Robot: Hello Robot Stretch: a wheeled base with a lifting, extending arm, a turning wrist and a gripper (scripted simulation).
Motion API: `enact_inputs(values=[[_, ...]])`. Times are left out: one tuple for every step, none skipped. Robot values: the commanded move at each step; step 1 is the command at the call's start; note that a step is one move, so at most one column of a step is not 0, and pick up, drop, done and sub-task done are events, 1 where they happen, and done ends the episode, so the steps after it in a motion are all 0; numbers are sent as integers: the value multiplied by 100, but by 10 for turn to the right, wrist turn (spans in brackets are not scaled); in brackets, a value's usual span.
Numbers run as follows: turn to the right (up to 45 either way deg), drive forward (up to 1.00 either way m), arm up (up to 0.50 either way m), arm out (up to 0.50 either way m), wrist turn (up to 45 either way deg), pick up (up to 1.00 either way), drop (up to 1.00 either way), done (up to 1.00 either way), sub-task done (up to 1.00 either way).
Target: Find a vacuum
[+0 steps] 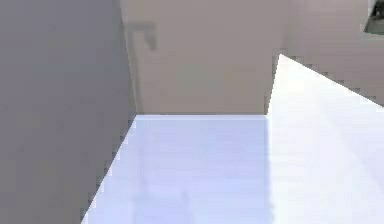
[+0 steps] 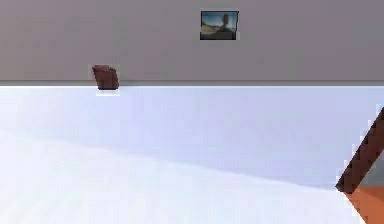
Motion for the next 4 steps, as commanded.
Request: enact_inputs(values=[[330, 0, 0, 0, 0, 0, 0, 0, 0], [0, 100, 0, 0, 0, 0, 0, 0, 0], [0, 100, 0, 0, 0, 0, 0, 0, 0], [0, 100, 0, 0, 0, 0, 0, 0, 0]])
